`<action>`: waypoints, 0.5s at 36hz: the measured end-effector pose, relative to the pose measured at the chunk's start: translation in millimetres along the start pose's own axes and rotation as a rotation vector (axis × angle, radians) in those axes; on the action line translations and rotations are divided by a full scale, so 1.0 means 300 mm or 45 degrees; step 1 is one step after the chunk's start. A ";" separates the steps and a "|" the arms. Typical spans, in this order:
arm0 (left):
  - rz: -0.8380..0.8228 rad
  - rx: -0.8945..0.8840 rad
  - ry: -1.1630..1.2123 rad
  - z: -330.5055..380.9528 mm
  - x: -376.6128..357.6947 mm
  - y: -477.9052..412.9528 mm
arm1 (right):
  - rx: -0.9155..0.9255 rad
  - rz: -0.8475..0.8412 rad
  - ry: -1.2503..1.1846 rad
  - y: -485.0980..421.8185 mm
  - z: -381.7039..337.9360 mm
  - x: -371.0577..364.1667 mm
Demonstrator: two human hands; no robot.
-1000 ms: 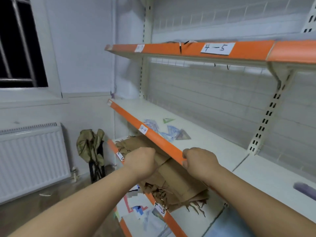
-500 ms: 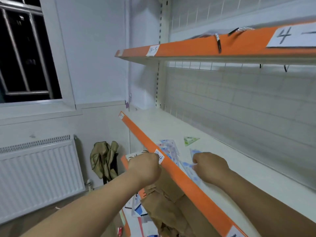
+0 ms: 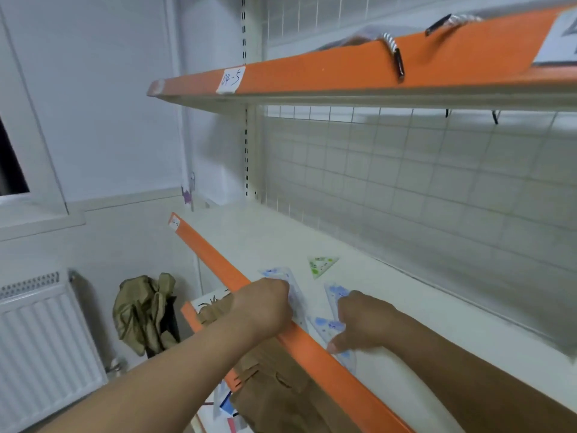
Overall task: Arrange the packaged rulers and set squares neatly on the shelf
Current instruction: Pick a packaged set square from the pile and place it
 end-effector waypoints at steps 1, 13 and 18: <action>0.003 0.002 -0.001 -0.003 -0.001 -0.013 | -0.008 -0.015 -0.013 -0.004 -0.001 0.000; -0.166 -0.367 0.067 0.019 0.027 -0.138 | -0.161 0.124 -0.252 -0.027 0.034 0.062; -0.255 -0.588 0.020 0.056 0.002 -0.151 | -0.214 0.345 -0.623 -0.019 0.083 0.096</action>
Point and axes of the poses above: each hand's wrist, its own y-axis away from the middle knuckle, its own x-axis out of the back of the hand, z = x × y, the point moved 2 cm from there along -y, towards the middle knuckle, and after that the axes turned 1 degree about -z, right-handed, at the moved point
